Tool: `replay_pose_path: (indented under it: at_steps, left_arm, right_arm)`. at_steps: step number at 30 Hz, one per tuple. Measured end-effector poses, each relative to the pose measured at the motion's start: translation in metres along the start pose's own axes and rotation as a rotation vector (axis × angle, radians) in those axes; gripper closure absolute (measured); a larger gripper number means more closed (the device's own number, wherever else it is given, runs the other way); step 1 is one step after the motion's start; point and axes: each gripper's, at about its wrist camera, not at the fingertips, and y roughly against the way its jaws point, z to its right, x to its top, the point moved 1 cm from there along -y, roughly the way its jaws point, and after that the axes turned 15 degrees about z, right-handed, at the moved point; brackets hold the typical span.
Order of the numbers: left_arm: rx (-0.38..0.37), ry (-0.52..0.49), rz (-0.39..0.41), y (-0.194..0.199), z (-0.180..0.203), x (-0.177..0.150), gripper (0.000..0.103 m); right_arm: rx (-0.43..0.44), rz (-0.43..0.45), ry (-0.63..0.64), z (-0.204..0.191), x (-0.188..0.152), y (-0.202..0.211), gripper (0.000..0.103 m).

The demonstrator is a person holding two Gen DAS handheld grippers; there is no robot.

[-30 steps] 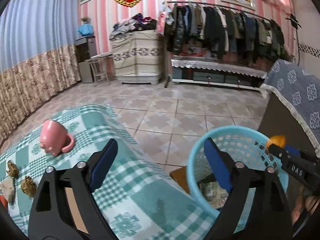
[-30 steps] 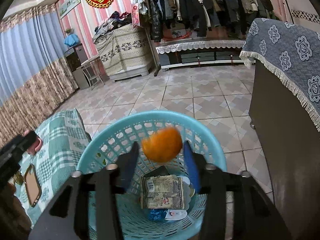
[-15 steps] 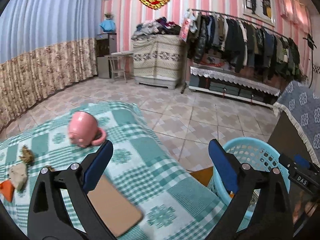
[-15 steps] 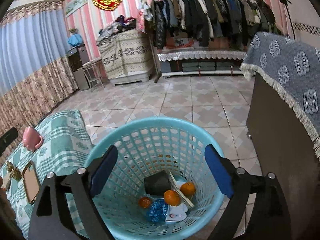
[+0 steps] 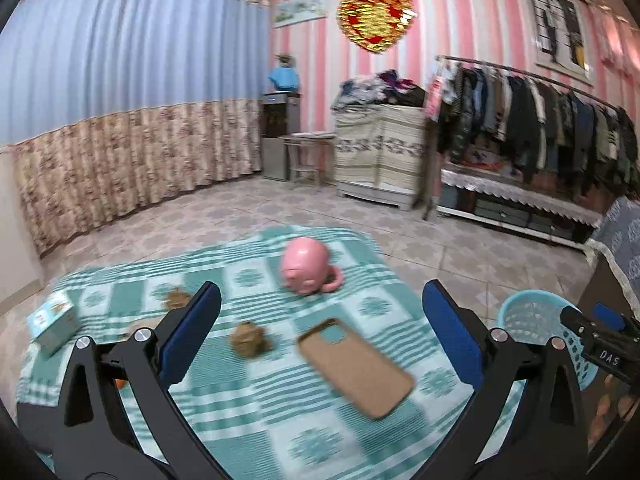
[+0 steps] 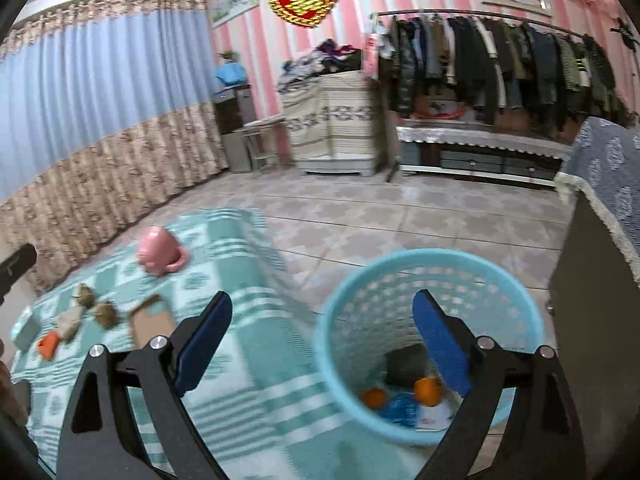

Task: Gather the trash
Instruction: 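Move both tools back over the table, then grasp the orange mesh bag with the left tool while the right tool grasps brown crumpled paper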

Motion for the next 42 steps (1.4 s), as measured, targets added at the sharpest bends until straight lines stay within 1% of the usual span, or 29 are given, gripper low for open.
replay_pose_path:
  at_steps: [1,4,7,11,13,16,19,23,27,29,30,32,34,36,38,42]
  left_arm:
    - [0.032,0.01,-0.005,0.008,-0.014,0.002,0.006]
    - [0.056,0.056,-0.009,0.027,-0.041,0.006,0.006]
    - [0.084,0.098,0.002,0.046,-0.066,0.014,0.006]
    - [0.143,0.091,0.05,0.071,-0.09,0.027,0.006]
    - [0.147,0.093,0.038,0.081,-0.102,0.031,0.006]
    - [0.159,0.08,0.031,0.095,-0.111,0.032,0.006]
    - [0.182,0.062,0.013,0.1,-0.119,0.028,0.005]
    - [0.24,0.039,-0.023,0.101,-0.135,0.014,0.005]
    - [0.279,0.097,-0.06,0.097,-0.164,-0.006,0.005]
    - [0.299,0.11,-0.092,0.089,-0.181,-0.019,0.005]
    - [0.324,0.118,-0.112,0.084,-0.191,-0.026,0.005]
    - [0.347,0.134,-0.143,0.076,-0.204,-0.037,0.005]
    - [0.361,0.159,-0.191,0.065,-0.219,-0.053,0.005]
    - [0.352,0.179,-0.222,0.053,-0.227,-0.066,0.005]
    - [0.364,0.178,-0.232,0.044,-0.231,-0.076,0.005]
    - [0.382,0.125,-0.282,0.013,-0.234,-0.096,0.005]
  right_arm:
    - [0.02,-0.001,0.003,-0.01,0.0,0.004,0.013]
    - [0.065,-0.005,0.044,-0.038,0.001,0.016,0.013]
    - [0.088,0.001,0.084,-0.063,0.007,0.03,0.013]
    - [0.103,0.002,0.088,-0.082,0.02,0.053,0.012]
    - [0.109,0.003,0.082,-0.087,0.028,0.063,0.009]
    - [0.124,0.019,0.058,-0.095,0.039,0.079,0.008]
    - [0.162,0.031,0.05,-0.1,0.042,0.086,0.006]
    - [0.179,0.039,0.06,-0.111,0.042,0.073,0.005]
    - [0.214,0.029,0.089,-0.131,0.033,0.052,0.005]
    - [0.24,-0.006,0.114,-0.145,0.021,0.036,0.005]
    - [0.246,-0.02,0.129,-0.151,0.018,0.03,0.005]
    - [0.26,-0.046,0.182,-0.166,0.011,0.015,0.005]
    - [0.29,-0.051,0.214,-0.181,0.005,0.004,0.005]
    - [0.307,-0.07,0.253,-0.195,-0.002,-0.011,0.005]
    - [0.322,-0.087,0.278,-0.209,-0.011,-0.025,0.005]
    - [0.37,-0.126,0.3,-0.228,-0.032,-0.04,0.005]
